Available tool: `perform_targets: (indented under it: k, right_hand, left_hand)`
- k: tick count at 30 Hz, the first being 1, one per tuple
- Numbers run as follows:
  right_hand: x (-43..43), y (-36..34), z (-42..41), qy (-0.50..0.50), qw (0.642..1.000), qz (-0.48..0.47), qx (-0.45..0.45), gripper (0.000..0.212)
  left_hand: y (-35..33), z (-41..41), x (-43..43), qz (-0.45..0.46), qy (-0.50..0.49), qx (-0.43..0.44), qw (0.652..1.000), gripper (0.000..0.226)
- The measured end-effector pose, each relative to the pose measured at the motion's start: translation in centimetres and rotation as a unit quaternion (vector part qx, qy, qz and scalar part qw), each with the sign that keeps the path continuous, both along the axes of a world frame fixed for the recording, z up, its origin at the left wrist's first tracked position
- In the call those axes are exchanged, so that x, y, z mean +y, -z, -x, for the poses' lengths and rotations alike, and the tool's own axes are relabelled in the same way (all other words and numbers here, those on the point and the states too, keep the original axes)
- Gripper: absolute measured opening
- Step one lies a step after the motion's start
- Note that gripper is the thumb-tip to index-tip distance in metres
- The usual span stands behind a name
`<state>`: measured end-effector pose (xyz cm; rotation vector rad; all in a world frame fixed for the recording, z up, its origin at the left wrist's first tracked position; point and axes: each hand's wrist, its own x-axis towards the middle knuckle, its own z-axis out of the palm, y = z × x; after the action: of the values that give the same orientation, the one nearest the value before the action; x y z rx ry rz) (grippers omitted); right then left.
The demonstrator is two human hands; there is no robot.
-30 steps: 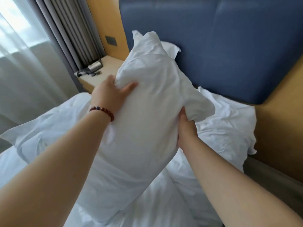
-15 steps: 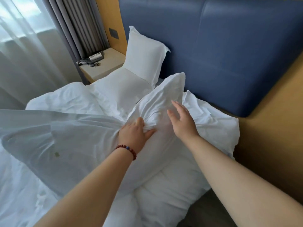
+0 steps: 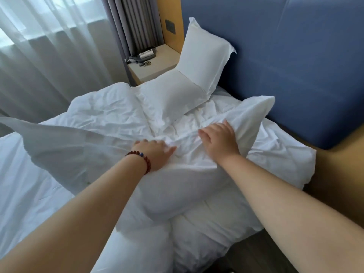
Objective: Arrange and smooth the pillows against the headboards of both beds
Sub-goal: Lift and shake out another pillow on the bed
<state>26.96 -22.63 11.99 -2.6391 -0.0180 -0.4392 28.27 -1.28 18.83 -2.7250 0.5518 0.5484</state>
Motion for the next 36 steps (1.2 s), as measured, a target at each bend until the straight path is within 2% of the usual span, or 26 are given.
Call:
perform_targets:
  k: [4,8,10,12,14,15,17,19,22,24,26,28,31,34,36]
  right_hand:
    - [0.5,2.6,6.5,0.075,0.996,-0.036,0.036,0.058]
    - [1.7,4.1,10.7,0.195,0.972,-0.106,0.077,0.064]
    - [2.6,3.8,12.0,0.263,0.942,-0.177,0.105,0.078]
    - [3.4,3.0,13.0,0.321,0.89,-0.294,0.135,0.096]
    - [3.7,2.3,13.4,0.38,0.822,-0.394,0.156,0.112]
    - [3.6,2.1,13.3,0.413,0.787,-0.427,0.168,0.119]
    - [3.0,1.9,12.9,0.478,0.719,-0.464,0.199,0.13]
    - [2.1,2.8,13.0,0.532,0.666,-0.475,0.219,0.138]
    - [1.1,4.9,14.4,0.576,0.618,-0.495,0.204,0.146]
    - [0.8,5.8,15.3,0.576,0.603,-0.522,0.18,0.146]
    - [0.5,6.2,15.4,0.569,0.604,-0.534,0.16,0.143]
    - [0.3,6.6,14.9,0.565,0.606,-0.538,0.155,0.14]
    - [0.2,7.5,14.0,0.57,0.608,-0.529,0.163,0.141]
    - [0.0,8.8,13.1,0.58,0.608,-0.513,0.173,0.142]
    - [0.0,9.7,12.4,0.58,0.609,-0.511,0.175,0.142]
  left_hand:
    - [0.3,1.8,-1.3,0.077,-0.037,0.108,0.99,0.057]
    - [1.7,-0.8,-3.0,0.141,-0.025,0.105,0.984,0.034]
    - [3.8,-1.6,-3.9,0.167,-0.019,0.095,0.981,0.045]
    - [5.6,-0.4,-5.3,0.192,-0.008,0.141,0.971,0.056]
    - [7.7,1.5,-6.2,0.238,0.012,0.215,0.947,0.052]
    - [8.5,2.5,-6.5,0.288,-0.009,0.235,0.928,0.051]
    - [10.8,4.4,-6.7,0.341,-0.049,0.205,0.916,0.053]
    - [13.0,6.8,-6.6,0.357,-0.079,0.17,0.915,0.058]
    - [15.0,8.1,-7.0,0.405,-0.078,0.158,0.897,0.064]
    - [14.8,5.5,-7.9,0.419,-0.114,0.134,0.891,0.066]
    - [15.1,1.8,-8.3,0.362,-0.122,0.101,0.919,0.069]
    - [15.8,-1.3,-8.2,0.302,-0.109,0.153,0.935,0.085]
    - [17.3,-4.0,-7.8,0.294,-0.148,0.273,0.904,0.103]
    - [18.8,-5.9,-8.1,0.294,-0.176,0.302,0.889,0.125]
    - [19.8,-6.7,-8.4,0.305,-0.202,0.317,0.875,0.129]
